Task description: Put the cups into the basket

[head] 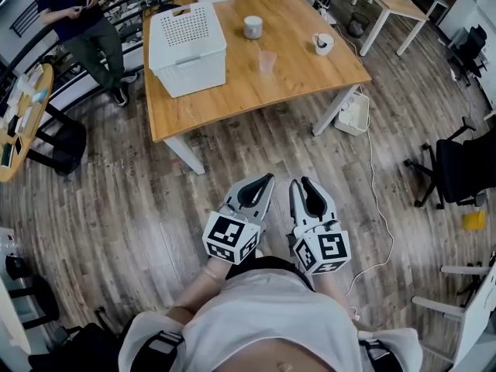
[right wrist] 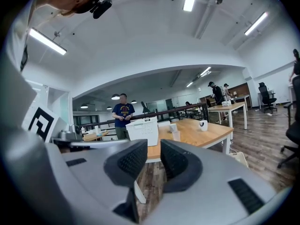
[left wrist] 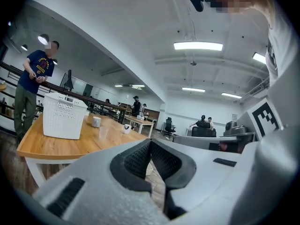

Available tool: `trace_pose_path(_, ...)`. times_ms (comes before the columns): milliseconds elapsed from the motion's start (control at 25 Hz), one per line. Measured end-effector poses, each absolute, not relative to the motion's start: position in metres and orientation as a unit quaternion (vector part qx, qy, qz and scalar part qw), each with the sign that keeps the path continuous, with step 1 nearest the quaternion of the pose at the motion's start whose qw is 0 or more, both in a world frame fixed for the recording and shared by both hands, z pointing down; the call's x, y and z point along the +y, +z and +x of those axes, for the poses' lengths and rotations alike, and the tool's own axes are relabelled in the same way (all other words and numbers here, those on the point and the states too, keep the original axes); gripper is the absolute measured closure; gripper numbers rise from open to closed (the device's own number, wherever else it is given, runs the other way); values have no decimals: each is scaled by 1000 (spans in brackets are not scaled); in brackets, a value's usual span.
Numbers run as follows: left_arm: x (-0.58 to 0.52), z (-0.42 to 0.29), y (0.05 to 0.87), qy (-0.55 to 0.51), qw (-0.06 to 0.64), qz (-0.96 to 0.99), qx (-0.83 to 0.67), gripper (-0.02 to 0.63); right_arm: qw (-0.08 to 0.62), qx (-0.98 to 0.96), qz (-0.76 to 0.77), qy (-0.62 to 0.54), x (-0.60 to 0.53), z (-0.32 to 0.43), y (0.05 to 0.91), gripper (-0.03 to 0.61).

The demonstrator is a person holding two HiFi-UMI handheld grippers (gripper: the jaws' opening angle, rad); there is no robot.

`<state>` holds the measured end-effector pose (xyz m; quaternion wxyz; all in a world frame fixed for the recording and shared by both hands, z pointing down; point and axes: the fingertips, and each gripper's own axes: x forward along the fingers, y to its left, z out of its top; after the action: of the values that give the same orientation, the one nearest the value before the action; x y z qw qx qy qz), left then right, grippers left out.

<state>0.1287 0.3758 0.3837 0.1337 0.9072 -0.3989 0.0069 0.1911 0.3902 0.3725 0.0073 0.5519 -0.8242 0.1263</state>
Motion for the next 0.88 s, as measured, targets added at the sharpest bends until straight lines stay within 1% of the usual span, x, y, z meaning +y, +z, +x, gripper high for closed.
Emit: trace_pose_path(880,191,117,375,5,145,911,-387,606,14,-835,532,142,207,166,368,497)
